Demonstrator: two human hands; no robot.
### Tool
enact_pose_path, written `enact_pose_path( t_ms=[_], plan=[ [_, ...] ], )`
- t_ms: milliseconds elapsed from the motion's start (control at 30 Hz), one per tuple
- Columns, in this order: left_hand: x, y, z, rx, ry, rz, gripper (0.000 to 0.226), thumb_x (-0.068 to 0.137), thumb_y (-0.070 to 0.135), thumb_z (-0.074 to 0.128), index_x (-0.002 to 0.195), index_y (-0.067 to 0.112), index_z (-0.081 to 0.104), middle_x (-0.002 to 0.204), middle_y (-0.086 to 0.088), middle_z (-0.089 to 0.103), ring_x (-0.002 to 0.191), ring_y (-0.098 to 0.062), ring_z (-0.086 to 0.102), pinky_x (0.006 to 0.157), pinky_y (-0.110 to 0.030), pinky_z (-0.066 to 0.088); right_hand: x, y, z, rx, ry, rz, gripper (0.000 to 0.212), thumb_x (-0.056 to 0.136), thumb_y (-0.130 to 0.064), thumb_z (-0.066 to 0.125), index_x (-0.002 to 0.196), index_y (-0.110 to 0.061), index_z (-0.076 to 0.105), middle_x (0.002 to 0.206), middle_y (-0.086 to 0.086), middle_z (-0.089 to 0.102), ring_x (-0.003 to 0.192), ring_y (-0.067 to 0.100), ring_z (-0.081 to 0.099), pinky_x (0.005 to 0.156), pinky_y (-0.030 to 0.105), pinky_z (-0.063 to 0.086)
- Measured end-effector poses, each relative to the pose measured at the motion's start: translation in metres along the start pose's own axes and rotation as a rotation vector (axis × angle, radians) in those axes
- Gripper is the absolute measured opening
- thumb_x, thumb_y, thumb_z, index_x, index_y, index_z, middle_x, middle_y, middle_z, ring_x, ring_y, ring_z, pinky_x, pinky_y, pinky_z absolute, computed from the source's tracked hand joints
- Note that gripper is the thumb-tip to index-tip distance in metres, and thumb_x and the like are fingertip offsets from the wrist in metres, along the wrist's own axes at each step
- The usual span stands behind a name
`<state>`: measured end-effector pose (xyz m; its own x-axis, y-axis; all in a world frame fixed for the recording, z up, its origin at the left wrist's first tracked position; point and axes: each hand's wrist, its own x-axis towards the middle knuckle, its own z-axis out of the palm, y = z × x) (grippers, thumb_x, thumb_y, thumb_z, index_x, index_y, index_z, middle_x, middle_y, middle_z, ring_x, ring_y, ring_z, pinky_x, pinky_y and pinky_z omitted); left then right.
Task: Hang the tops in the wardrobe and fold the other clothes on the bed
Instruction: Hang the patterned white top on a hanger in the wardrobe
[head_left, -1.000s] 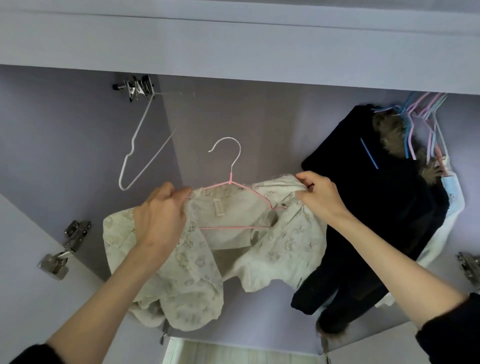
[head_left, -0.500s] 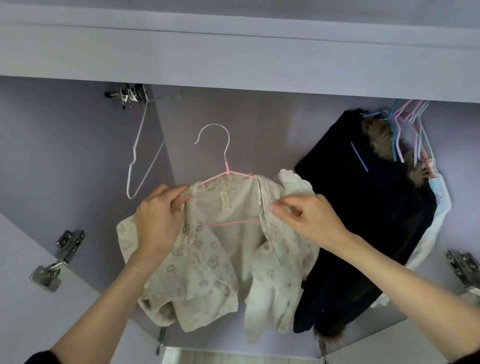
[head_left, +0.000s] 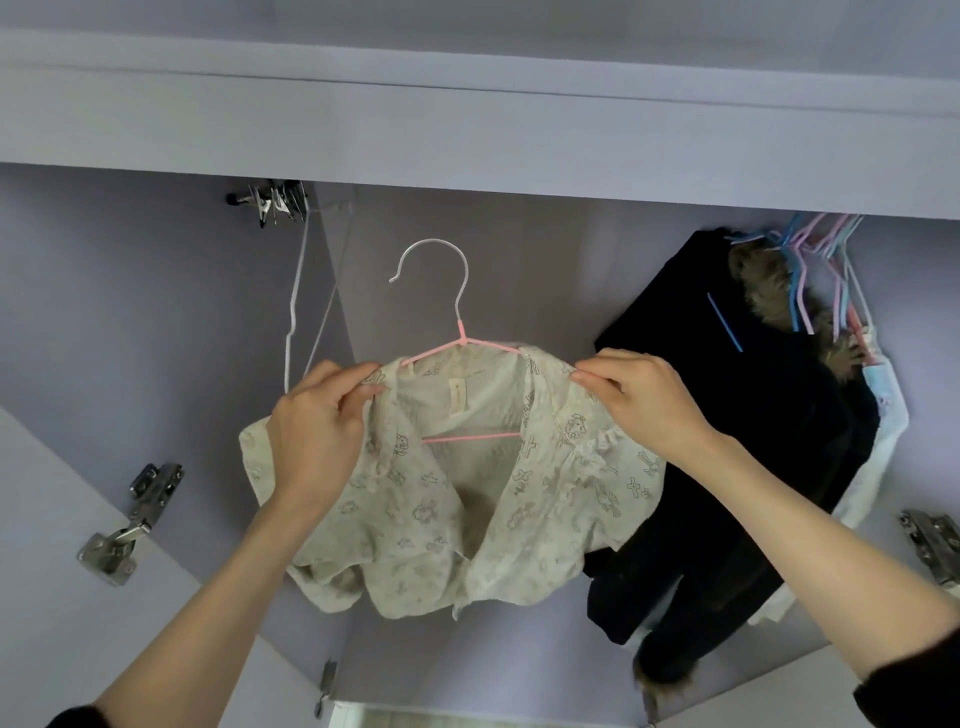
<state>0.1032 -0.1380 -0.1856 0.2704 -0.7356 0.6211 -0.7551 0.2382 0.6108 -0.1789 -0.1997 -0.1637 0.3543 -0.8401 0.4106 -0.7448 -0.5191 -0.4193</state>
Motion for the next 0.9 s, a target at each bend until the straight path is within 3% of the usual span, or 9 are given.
enact_pose_path(
  t_ms=[100,200,267,367,467,533,600,800,900],
  plan=[
    [0.001,-0.002,-0.002,0.026,-0.003,0.029,0.018,0.086,0.006,0.064,0.100,0.011,0.074,0.075,0.003,0.058,0.059,-0.022,0.054,0.061,-0.041,0.050,-0.003,0.007,-0.002,0.092,0.030,0.062,0.022,0.093,-0.018,0.056,0.084,-0.005,0.070,0.067,0.008,0.059,0.063,0.022,0.053,0.065,0.040,0.048],
    [0.005,-0.005,-0.007,0.083,-0.007,0.077,0.018,0.086,0.004,0.064,0.100,0.010,0.073,0.077,-0.002,0.063,0.060,-0.025,0.058,0.059,-0.044,0.051,-0.006,0.011,-0.005,0.019,0.074,0.033,0.017,0.093,-0.014,0.056,0.092,-0.005,0.071,0.079,0.004,0.067,0.071,0.021,0.062,0.071,0.032,0.047],
    [0.007,-0.005,-0.010,0.162,-0.015,0.159,0.021,0.083,-0.002,0.065,0.098,0.011,0.074,0.078,-0.003,0.064,0.061,-0.026,0.059,0.055,-0.040,0.051,-0.005,0.010,-0.008,-0.055,0.127,0.002,0.016,0.093,-0.011,0.056,0.093,-0.004,0.070,0.084,0.003,0.068,0.074,0.020,0.062,0.076,0.024,0.037],
    [0.009,-0.002,-0.011,0.253,-0.059,0.249,0.027,0.079,-0.009,0.065,0.095,0.011,0.074,0.077,-0.003,0.064,0.063,-0.025,0.061,0.050,-0.036,0.050,-0.004,0.004,-0.015,-0.155,0.236,-0.068,0.013,0.089,-0.008,0.058,0.087,-0.004,0.071,0.083,0.005,0.069,0.074,0.025,0.061,0.075,0.028,0.035],
    [0.011,-0.003,-0.011,0.174,-0.022,0.189,0.019,0.084,-0.001,0.063,0.096,0.010,0.074,0.078,-0.005,0.064,0.061,-0.026,0.059,0.054,-0.039,0.050,-0.010,0.002,-0.011,-0.224,0.069,-0.171,0.012,0.086,-0.012,0.064,0.093,-0.008,0.073,0.095,0.003,0.070,0.087,0.028,0.062,0.076,0.036,0.038],
    [0.011,-0.004,-0.010,0.129,-0.003,0.154,0.016,0.087,0.004,0.063,0.096,0.010,0.074,0.077,-0.005,0.063,0.059,-0.024,0.055,0.056,-0.039,0.049,-0.015,0.003,-0.005,-0.217,-0.080,-0.110,0.031,0.087,-0.029,0.066,0.115,-0.016,0.067,0.114,-0.002,0.065,0.109,0.022,0.055,0.086,0.036,0.035],
    [0.008,-0.003,-0.009,0.115,-0.015,0.137,0.014,0.087,0.007,0.063,0.096,0.010,0.074,0.077,-0.004,0.063,0.060,-0.020,0.053,0.057,-0.038,0.048,-0.016,0.001,-0.003,-0.143,-0.076,-0.087,0.044,0.085,-0.037,0.066,0.125,-0.019,0.060,0.123,-0.004,0.060,0.116,0.017,0.049,0.093,0.033,0.032],
    [0.003,-0.003,0.000,0.003,-0.033,0.008,0.015,0.085,0.010,0.066,0.097,0.014,0.075,0.071,0.007,0.056,0.055,-0.014,0.050,0.061,-0.031,0.043,0.001,-0.033,0.008,0.110,-0.021,-0.072,0.034,0.090,-0.025,0.062,0.121,-0.012,0.061,0.110,-0.001,0.063,0.105,0.014,0.055,0.087,0.019,0.036],
    [0.000,0.000,0.005,-0.038,-0.077,0.048,0.015,0.084,0.010,0.068,0.097,0.011,0.074,0.071,0.010,0.056,0.056,-0.008,0.050,0.062,-0.022,0.042,0.010,-0.048,0.013,0.135,-0.022,-0.106,0.023,0.092,-0.022,0.058,0.108,-0.008,0.066,0.096,-0.001,0.060,0.094,0.017,0.058,0.082,0.027,0.042]
  ],
)
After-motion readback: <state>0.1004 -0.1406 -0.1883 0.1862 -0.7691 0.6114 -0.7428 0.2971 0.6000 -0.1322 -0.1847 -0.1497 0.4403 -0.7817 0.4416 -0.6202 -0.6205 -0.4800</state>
